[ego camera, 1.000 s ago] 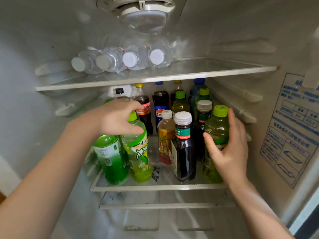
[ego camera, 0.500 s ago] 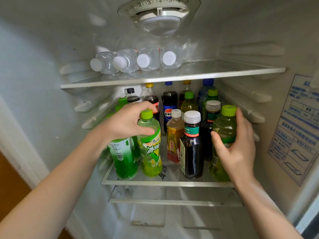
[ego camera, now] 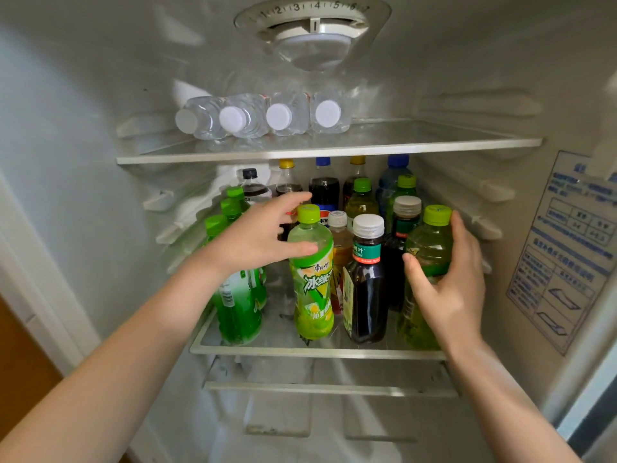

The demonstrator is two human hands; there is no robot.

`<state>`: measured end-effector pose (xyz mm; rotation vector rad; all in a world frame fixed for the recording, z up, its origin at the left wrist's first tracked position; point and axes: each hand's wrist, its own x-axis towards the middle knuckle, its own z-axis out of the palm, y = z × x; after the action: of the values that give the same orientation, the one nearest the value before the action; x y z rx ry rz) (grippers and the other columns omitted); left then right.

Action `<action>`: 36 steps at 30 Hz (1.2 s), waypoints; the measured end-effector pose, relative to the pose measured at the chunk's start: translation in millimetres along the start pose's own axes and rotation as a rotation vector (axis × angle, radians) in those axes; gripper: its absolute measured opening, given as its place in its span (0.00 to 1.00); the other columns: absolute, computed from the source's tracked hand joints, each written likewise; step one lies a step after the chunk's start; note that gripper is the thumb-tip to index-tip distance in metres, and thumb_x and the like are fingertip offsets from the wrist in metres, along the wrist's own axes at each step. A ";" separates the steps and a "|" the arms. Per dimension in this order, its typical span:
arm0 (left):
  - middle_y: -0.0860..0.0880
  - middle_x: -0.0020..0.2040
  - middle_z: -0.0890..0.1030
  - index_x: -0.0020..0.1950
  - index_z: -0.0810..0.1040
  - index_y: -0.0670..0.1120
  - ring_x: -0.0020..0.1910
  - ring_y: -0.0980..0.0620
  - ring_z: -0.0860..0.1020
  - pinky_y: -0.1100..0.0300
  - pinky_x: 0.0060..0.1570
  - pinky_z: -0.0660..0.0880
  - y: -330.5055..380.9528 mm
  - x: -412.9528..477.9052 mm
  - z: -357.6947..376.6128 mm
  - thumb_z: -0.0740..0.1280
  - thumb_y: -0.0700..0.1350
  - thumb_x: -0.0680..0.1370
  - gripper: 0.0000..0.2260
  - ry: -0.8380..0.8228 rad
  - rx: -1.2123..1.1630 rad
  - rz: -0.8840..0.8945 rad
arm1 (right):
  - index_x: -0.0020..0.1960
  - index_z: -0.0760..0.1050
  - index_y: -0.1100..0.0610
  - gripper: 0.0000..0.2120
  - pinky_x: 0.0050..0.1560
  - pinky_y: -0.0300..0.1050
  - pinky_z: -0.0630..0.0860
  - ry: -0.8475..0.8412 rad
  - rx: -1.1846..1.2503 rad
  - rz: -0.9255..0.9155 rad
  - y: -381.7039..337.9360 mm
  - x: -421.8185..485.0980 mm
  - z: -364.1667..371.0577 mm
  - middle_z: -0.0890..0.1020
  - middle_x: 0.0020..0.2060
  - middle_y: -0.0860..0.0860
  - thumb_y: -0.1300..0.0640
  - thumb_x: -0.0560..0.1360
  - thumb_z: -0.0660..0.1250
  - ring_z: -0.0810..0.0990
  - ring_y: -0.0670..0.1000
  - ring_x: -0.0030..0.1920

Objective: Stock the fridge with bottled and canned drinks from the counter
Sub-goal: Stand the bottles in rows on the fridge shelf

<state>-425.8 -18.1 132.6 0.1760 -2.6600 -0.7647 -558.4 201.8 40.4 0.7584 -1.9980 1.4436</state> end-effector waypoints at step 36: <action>0.50 0.60 0.78 0.54 0.78 0.56 0.59 0.50 0.75 0.58 0.59 0.73 -35.8 91.0 -27.9 0.68 0.35 0.76 0.15 -0.070 0.099 -0.090 | 0.64 0.74 0.55 0.22 0.69 0.59 0.63 -0.024 -0.147 -0.184 -35.6 27.3 5.1 0.72 0.67 0.52 0.49 0.72 0.64 0.65 0.54 0.72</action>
<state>-498.8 -81.7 163.7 0.3016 -2.7742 -0.6777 -552.1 184.3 81.5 0.8739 -1.9704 1.1745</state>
